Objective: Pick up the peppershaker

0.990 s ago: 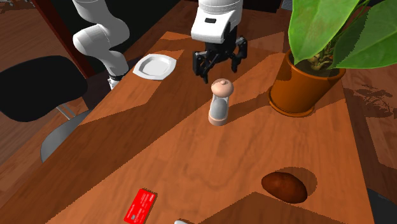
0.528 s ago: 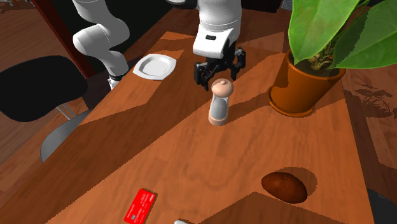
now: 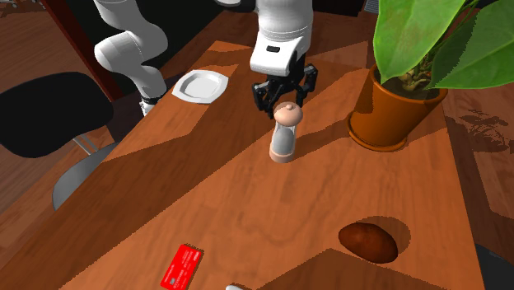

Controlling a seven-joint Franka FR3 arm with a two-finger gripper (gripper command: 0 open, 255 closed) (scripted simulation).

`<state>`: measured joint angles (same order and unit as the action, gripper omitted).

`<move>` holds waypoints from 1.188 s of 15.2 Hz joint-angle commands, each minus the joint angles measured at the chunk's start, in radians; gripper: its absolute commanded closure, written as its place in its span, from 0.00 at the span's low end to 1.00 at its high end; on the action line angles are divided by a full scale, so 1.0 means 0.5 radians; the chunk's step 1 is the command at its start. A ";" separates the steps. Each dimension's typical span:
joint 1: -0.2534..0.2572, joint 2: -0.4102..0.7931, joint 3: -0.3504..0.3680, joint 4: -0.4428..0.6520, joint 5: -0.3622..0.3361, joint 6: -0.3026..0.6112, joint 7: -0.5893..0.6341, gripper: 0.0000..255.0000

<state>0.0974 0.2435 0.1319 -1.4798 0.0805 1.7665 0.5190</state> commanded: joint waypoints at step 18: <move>0.012 0.114 0.003 0.570 -0.019 -0.456 0.046 1.00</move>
<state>0.1025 0.2970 0.1332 -1.2090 0.0717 1.5490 0.5404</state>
